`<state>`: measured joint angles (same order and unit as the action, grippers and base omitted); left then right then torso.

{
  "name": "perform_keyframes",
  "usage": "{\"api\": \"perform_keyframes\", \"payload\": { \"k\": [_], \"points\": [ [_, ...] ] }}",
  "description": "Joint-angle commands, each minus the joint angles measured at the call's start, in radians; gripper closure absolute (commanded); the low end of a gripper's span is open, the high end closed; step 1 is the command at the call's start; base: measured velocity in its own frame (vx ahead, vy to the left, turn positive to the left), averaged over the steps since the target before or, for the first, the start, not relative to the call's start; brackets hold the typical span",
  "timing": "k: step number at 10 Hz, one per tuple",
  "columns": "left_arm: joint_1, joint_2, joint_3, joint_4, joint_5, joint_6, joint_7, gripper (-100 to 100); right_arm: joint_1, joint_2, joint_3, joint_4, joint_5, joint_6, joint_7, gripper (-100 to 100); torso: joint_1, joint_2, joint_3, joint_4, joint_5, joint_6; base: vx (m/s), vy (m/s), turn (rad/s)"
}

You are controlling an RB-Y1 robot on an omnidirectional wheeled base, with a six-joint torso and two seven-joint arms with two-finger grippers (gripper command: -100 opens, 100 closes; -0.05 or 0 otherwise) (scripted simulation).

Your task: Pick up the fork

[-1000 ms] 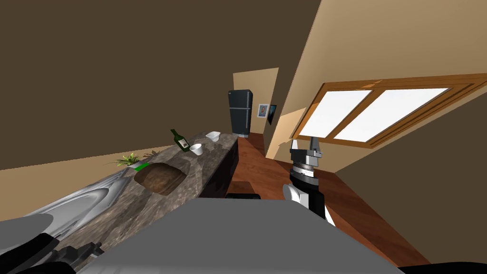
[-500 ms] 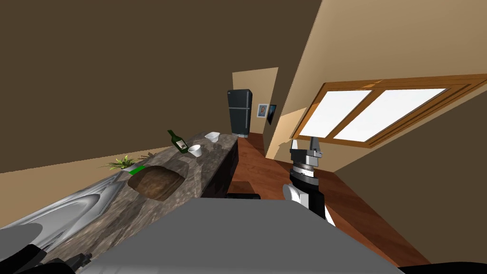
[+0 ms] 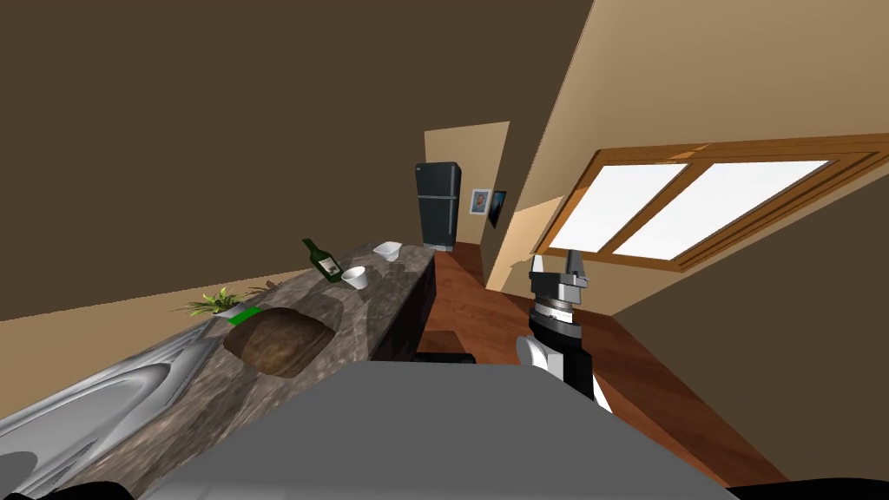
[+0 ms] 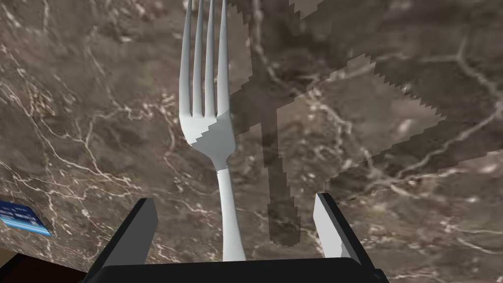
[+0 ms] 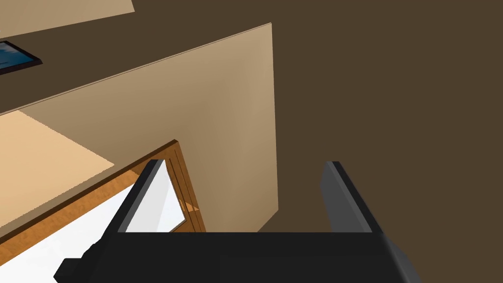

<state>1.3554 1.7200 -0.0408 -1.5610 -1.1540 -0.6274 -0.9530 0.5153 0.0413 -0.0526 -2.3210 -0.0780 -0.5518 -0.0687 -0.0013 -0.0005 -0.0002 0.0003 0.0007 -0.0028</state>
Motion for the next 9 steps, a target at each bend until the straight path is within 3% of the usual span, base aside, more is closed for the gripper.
{"api": "perform_keyframes", "payload": {
  "k": [1, 2, 3, 7, 8, 9],
  "points": [
    [-0.016, -0.014, -0.028, -0.006, -0.018, 0.014, 0.006, -100, 0.0, 0.0, 0.0, 0.0, 0.0, 0.0, 0.0, 0, 0.0, 0.0, 0.0, 0.0, 0.0, 0.0, -0.005, 0.004, -0.015],
    [-0.012, -0.009, -0.016, 0.0, -0.011, 0.008, 0.002, -100, 0.0, 0.0, 0.0, 0.0, 0.0, 0.0, 0.0, 0, 0.001, 0.002, 0.001, 0.0, 0.003, -0.001, 0.0, 0.0, 0.0],
    [-0.013, -0.009, -0.018, 0.0, -0.012, 0.01, 0.002, 100, 0.0, 0.0, 0.0, 0.0, 0.0, 0.0, 0.0, 0, 0.001, 0.003, 0.002, 0.0, 0.003, -0.002, 0.0, 0.0, 0.0],
    [-0.011, -0.009, -0.019, 0.003, -0.012, 0.009, 0.003, 100, 0.0, 0.0, 0.0, 0.0, 0.0, 0.0, 0.0, 0, 0.003, 0.002, 0.001, 0.001, 0.007, 0.0, 0.0, 0.0, 0.0],
    [-0.011, -0.009, -0.019, 0.003, -0.012, 0.009, 0.003, 0, 0.0, 0.0, 0.0, 0.0, 0.0, 0.0, 0.0, 0, 0.003, 0.001, 0.001, 0.001, 0.007, 0.0, 0.0, 0.0, 0.0],
    [-0.017, 0.007, 0.006, 0.018, 0.01, -0.029, -0.004, 100, 0.0, 0.0, 0.0, 0.0, 0.0, 0.0, 0.0, 0, 0.003, 0.001, 0.001, 0.001, 0.007, 0.0, -0.014, -0.003, 0.02]
  ]
}}
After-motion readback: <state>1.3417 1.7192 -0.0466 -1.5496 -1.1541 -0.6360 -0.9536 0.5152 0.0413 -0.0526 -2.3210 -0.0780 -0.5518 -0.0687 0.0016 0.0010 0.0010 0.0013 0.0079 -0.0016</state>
